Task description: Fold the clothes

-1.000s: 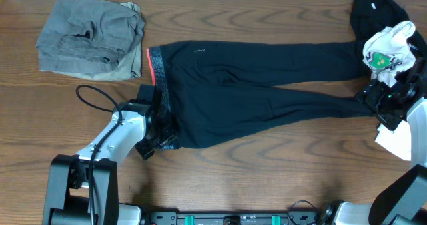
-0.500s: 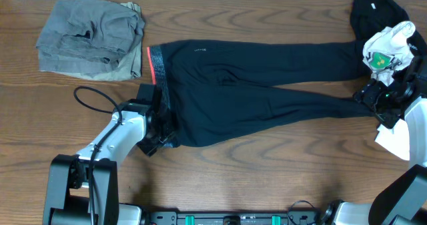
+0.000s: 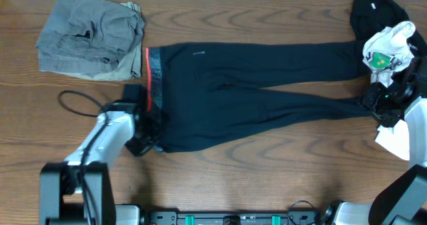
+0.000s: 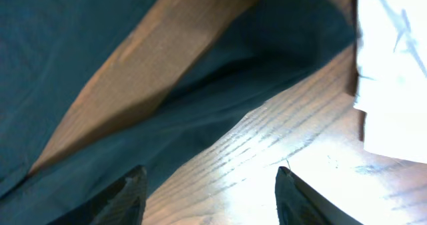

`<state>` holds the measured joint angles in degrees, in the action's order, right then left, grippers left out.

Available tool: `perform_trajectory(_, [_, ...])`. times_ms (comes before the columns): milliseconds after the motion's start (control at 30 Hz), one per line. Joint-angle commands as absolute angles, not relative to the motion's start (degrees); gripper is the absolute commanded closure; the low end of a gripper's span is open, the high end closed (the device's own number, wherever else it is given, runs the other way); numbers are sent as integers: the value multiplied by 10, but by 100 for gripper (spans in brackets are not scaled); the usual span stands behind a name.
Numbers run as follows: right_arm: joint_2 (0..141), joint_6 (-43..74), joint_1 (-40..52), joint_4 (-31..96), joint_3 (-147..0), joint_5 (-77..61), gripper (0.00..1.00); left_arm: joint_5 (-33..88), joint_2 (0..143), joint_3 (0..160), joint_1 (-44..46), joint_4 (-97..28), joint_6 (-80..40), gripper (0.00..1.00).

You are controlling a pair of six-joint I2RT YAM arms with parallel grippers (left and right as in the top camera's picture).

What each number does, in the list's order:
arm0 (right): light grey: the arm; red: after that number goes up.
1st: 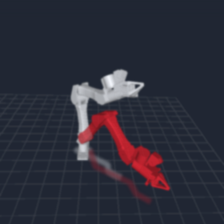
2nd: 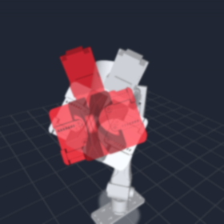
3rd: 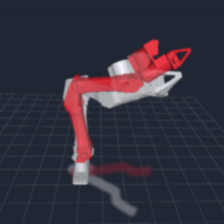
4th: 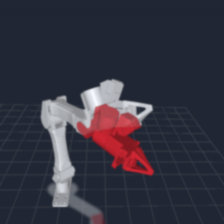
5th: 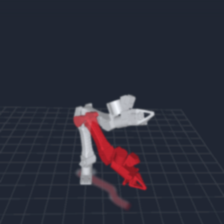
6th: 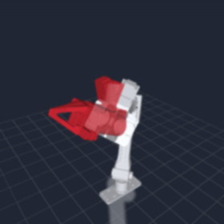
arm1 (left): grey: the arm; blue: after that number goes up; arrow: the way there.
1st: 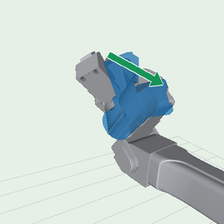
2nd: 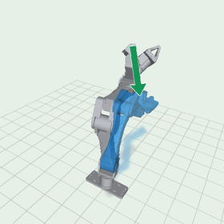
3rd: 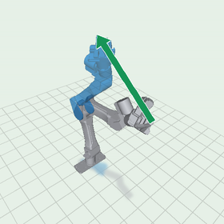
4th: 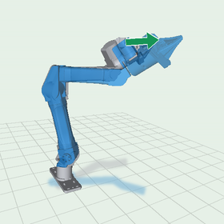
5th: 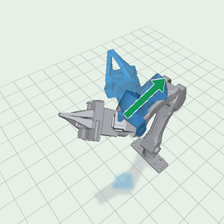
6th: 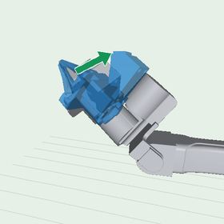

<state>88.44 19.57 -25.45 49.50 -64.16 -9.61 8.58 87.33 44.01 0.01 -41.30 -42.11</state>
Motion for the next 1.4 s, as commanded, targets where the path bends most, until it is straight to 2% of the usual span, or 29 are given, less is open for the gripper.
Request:
perform_trajectory(0, [881,225,-245,502,-628,-68,44,67,829,445,-42,-424,-376,94])
perform_trajectory(167, [881,258,-239,494,-583,-58,46,50,797,445,-88,-428,-366,94])
perform_trajectory(467, [881,266,-236,475,-504,-57,49,50,797,445,-92,-421,-366,94])
perform_trajectory(700, [881,274,-236,452,-489,-3,56,48,797,445,-92,-420,-364,94])
perform_trajectory(1033, [893,283,-236,363,-489,-2,63,31,797,445,-92,-419,-364,94])
perform_trajectory(1167, [914,283,-236,355,-489,-2,69,29,797,445,-92,-420,-362,94])
perform_trajectory(1367, [925,283,-236,343,-489,-2,73,29,797,445,-92,-419,-362,94])
